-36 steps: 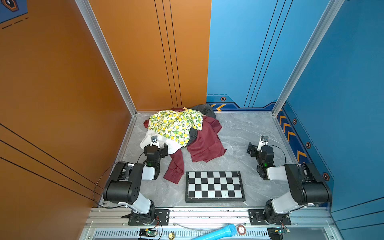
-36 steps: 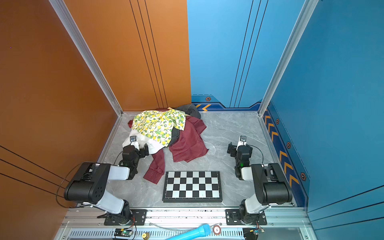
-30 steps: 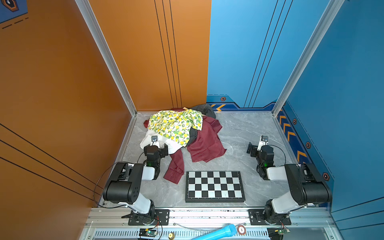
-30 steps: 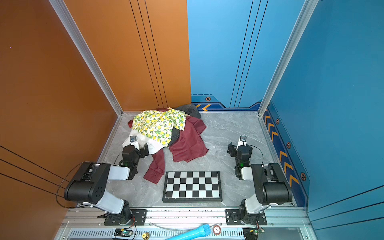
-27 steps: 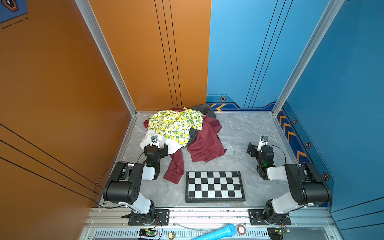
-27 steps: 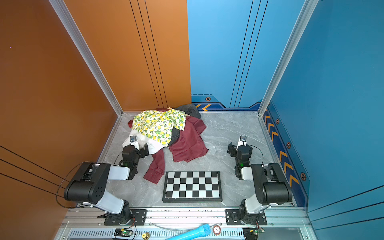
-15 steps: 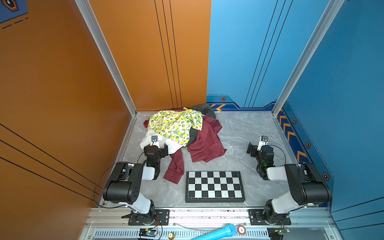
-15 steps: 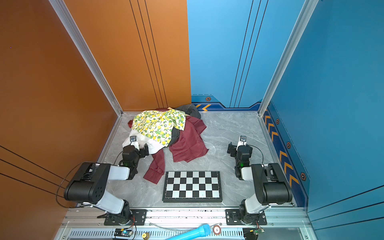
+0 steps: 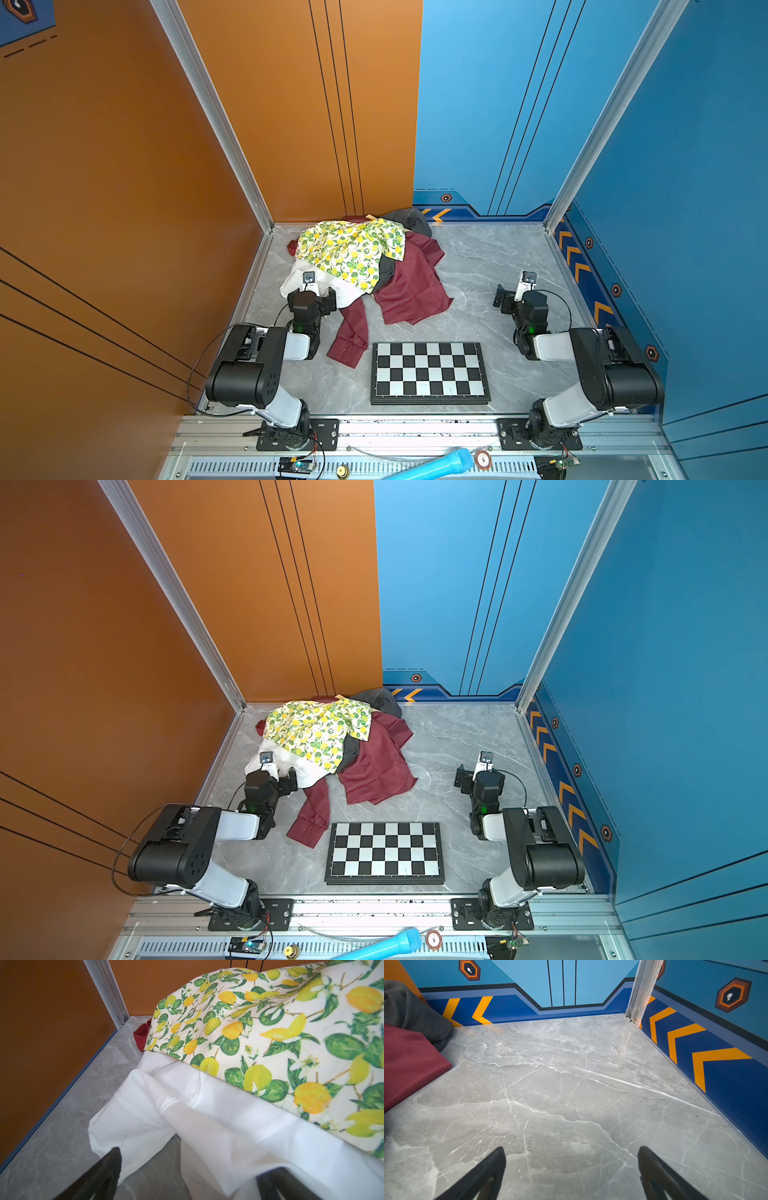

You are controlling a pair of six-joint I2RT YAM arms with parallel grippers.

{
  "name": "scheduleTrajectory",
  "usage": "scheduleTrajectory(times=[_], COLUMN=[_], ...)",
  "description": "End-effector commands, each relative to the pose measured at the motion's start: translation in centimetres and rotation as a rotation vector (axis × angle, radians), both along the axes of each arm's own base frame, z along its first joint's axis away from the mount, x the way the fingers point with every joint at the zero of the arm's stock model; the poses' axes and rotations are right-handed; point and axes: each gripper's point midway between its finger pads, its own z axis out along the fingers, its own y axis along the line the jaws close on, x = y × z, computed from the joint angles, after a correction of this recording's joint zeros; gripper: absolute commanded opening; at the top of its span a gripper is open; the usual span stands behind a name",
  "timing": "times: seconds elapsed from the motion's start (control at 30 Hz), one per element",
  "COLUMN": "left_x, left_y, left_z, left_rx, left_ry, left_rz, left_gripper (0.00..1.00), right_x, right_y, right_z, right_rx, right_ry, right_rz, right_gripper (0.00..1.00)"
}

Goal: Pick out a specific cloth from the pile

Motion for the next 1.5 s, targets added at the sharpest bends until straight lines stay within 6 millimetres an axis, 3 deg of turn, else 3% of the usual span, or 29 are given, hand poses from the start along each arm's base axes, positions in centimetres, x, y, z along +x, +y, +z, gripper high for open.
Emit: scheduleTrajectory(times=[0.0, 0.4, 0.57, 0.77, 1.07, 1.27, 1.37, 1.47], left_x=[0.4, 0.3, 0.2, 0.3, -0.4, -0.6, -0.5, -0.3], left_y=[0.1, 0.2, -0.1, 0.4, 1.1, 0.9, 1.5, 2.5], left_z=[0.4, 0.5, 1.3, 3.9, 11.3, 15.0, 15.9, 15.5], left_rx=[0.006, -0.012, 0.023, 0.059, -0.047, -0.161, -0.246, -0.352], left_ry=[-0.013, -0.015, -0.022, 0.008, -0.039, -0.003, 0.040, 0.131], left_rz=[-0.006, -0.017, 0.002, 0.058, 0.142, 0.147, 0.172, 0.219], left_gripper=[0.98, 0.98, 0.98, 0.98, 0.98, 0.98, 0.98, 0.98], right_x=[0.5, 0.3, -0.1, -0.6, 0.1, 0.6, 0.6, 0.5], right_y=[0.0, 0.2, 0.0, -0.6, -1.7, 0.8, 2.7, 5.1], right_z=[0.5, 0.7, 1.6, 4.4, 11.9, 16.2, 17.1, 17.1], right_rx=[-0.011, -0.037, -0.055, -0.095, -0.009, 0.080, 0.097, 0.106], right_ry=[-0.011, -0.017, -0.036, -0.029, -0.060, -0.094, -0.084, -0.065], right_rz=[0.003, -0.008, -0.034, -0.103, -0.183, -0.093, -0.032, 0.041], right_gripper=[1.00, 1.00, 1.00, 1.00, 1.00, 1.00, 1.00, 1.00])
